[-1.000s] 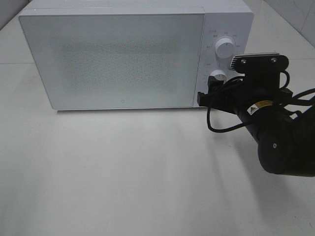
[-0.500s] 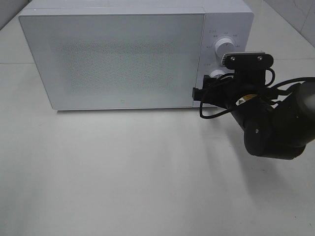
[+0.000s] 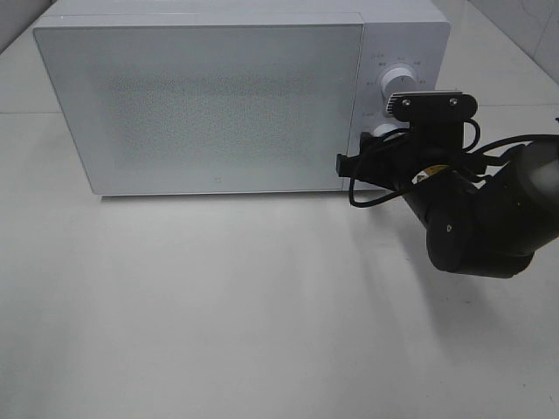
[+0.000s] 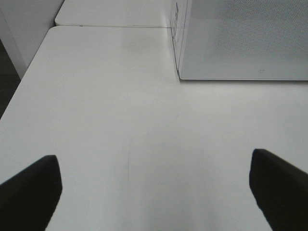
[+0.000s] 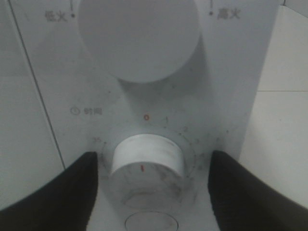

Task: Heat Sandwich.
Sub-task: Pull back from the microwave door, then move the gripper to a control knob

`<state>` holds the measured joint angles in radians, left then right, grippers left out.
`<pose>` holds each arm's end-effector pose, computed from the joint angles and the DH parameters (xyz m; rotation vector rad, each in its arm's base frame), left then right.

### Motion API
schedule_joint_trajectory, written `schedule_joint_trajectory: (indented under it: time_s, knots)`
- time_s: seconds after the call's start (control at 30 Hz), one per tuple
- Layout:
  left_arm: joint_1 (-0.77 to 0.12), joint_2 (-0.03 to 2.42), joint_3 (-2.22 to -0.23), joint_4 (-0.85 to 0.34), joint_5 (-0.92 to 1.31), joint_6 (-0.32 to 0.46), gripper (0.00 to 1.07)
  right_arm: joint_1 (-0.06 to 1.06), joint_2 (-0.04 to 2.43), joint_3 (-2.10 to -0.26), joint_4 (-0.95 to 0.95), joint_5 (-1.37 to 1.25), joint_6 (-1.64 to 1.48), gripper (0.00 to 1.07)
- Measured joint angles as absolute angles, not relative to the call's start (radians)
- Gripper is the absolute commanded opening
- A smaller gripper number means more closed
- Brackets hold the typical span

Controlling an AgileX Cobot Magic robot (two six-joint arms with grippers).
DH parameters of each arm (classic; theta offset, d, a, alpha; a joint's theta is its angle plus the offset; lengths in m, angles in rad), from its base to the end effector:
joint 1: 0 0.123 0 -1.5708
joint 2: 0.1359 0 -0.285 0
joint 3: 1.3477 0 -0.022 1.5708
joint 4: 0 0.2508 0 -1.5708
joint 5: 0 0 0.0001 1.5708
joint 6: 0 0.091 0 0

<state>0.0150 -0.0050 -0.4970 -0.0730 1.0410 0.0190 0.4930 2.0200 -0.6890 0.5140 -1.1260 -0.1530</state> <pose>-0.0045 -0.0058 0.2782 0.0066 2.0211 -0.0655 0.3178 0.1249 0.1159 -0.0169 1.7264 0.0255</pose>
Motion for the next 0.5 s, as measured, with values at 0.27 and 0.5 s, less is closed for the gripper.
schedule_joint_trajectory:
  time_s: [0.27, 0.5]
  knots:
    - [0.015, -0.005, -0.497, -0.073, 1.041, 0.019, 1.00, 0.493, 2.020, -0.691, 0.507, -1.126, -0.153, 0.10]
    - [0.015, -0.005, -0.497, -0.073, 1.041, 0.019, 1.00, 0.493, 2.020, -0.691, 0.507, -1.126, -0.153, 0.07]
